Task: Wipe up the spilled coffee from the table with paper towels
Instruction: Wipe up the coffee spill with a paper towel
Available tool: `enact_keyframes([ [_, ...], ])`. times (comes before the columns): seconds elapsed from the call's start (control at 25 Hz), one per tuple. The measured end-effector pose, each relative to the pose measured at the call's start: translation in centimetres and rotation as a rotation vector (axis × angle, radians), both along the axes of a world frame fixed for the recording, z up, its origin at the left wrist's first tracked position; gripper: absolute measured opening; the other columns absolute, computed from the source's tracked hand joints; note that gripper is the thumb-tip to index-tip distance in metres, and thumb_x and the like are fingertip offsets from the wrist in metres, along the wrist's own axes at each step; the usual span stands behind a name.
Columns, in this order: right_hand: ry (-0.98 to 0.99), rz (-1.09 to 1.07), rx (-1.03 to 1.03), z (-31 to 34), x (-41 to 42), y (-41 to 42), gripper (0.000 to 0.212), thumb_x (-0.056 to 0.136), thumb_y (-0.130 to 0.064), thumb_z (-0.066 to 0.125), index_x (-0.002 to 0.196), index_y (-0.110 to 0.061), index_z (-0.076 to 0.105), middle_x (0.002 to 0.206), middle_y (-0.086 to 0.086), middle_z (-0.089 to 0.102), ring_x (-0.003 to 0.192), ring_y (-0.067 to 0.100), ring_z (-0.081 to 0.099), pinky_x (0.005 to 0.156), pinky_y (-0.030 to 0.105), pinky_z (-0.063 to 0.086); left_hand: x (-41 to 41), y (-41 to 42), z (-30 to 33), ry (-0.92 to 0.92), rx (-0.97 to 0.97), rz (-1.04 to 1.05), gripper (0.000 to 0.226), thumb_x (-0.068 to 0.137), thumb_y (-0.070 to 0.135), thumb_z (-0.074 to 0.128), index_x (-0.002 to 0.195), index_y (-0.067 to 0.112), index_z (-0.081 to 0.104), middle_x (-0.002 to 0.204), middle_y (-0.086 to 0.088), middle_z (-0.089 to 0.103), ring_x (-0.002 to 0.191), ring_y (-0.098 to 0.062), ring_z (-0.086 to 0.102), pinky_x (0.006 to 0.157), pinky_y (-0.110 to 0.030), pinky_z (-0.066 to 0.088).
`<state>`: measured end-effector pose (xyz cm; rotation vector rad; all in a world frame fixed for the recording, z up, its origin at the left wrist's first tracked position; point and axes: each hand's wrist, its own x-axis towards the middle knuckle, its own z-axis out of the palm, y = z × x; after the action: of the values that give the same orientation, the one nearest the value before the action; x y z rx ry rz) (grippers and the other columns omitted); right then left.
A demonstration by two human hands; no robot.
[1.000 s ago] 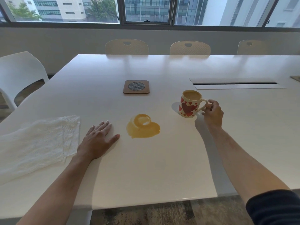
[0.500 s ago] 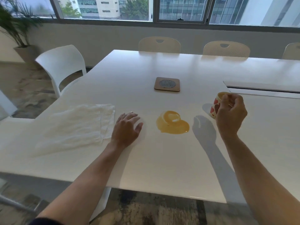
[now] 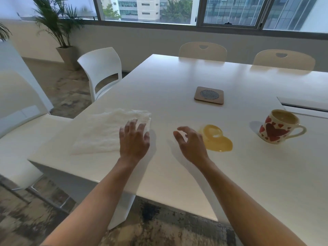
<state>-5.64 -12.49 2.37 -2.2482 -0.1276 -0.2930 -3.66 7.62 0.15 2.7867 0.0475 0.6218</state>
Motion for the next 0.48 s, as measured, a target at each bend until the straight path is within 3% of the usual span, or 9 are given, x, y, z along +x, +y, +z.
enact_keyframes([
  [0.2, 0.09, 0.148, -0.219, -1.4, 0.2, 2.9, 0.05, 0.097, -0.041, 0.055, 0.138, -0.012, 0.054, 0.149, 0.006, 0.05, 0.141, 0.021, 0.042, 0.115, 0.033, 0.032, 0.6, 2.7, -0.3, 0.187, -0.026, 0.182, 0.044, 0.093, 0.036, 0.049, 0.135, 0.022, 0.052, 0.144, -0.019, 0.045, 0.136, -0.038, 0.036, 0.112, -0.053, 0.026],
  [0.36, 0.082, 0.226, -0.409, -1.7, 0.2, 3.1, 0.058, 0.1, -0.044, 0.049, 0.146, -0.009, 0.044, 0.158, 0.007, 0.037, 0.15, 0.018, 0.026, 0.121, 0.028, 0.014, 0.8, 3.4, -0.1, 0.203, -0.063, 0.17, 0.029, 0.09, 0.033, 0.046, 0.107, 0.017, 0.062, 0.114, -0.015, 0.064, 0.114, -0.035, 0.053, 0.098, -0.046, 0.04],
  [0.48, 0.067, 0.231, -0.41, -1.7, 0.1, 3.0, 0.059, 0.1, -0.045, 0.048, 0.147, -0.01, 0.044, 0.158, 0.007, 0.036, 0.15, 0.017, 0.025, 0.121, 0.027, 0.013, 0.6, 3.2, 0.7, 0.182, -0.111, 0.173, 0.026, 0.092, 0.027, 0.047, 0.105, 0.011, 0.063, 0.11, -0.017, 0.064, 0.109, -0.036, 0.055, 0.095, -0.044, 0.04],
])
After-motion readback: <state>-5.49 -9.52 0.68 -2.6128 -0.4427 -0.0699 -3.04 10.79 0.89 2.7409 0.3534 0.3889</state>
